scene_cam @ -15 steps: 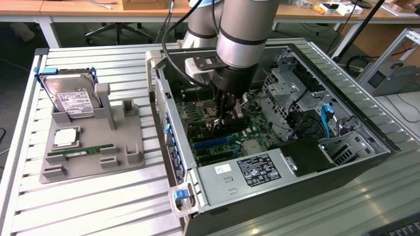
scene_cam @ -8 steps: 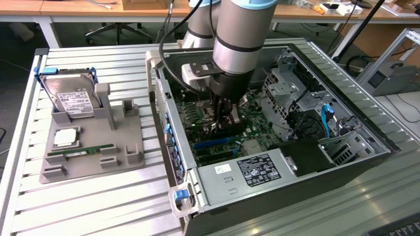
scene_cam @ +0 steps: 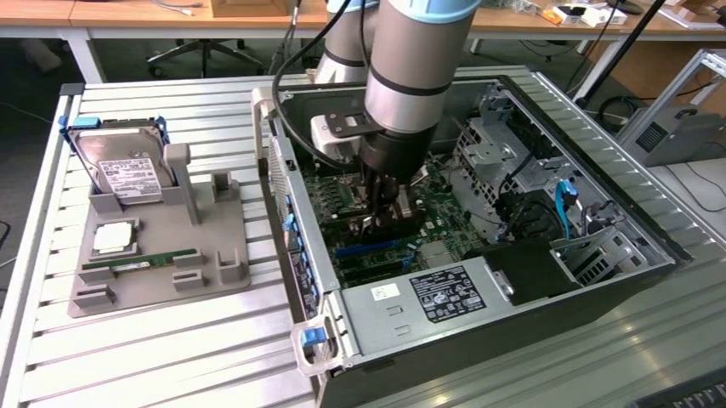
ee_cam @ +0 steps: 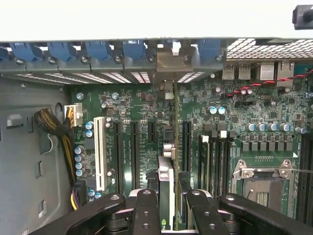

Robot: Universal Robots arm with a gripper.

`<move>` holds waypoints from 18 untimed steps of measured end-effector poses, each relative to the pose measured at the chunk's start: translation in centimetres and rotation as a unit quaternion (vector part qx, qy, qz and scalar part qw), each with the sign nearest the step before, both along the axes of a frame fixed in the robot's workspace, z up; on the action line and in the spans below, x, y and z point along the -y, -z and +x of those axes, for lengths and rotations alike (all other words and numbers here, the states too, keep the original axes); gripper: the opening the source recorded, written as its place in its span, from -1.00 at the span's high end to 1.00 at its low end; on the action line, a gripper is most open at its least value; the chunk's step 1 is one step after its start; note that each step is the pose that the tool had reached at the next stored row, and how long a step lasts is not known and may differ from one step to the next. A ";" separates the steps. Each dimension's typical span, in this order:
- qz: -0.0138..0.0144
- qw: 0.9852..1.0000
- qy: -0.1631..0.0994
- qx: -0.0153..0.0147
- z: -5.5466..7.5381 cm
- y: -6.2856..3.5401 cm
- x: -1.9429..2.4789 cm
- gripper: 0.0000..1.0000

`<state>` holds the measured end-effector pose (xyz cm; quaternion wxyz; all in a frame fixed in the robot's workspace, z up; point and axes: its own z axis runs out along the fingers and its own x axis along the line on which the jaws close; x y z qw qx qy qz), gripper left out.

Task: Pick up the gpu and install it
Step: 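Insert the gpu into the slot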

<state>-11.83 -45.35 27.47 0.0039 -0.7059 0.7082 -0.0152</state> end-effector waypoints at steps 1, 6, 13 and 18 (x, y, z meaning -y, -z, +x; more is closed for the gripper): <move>0.000 1.000 0.000 0.000 0.0 0.02 0.00 0.47; 0.000 1.000 0.000 0.000 -0.2 0.11 0.00 0.47; 0.000 1.000 0.000 0.000 -0.2 0.17 -0.08 0.47; 0.000 1.000 0.000 0.000 -0.4 0.35 -0.08 0.47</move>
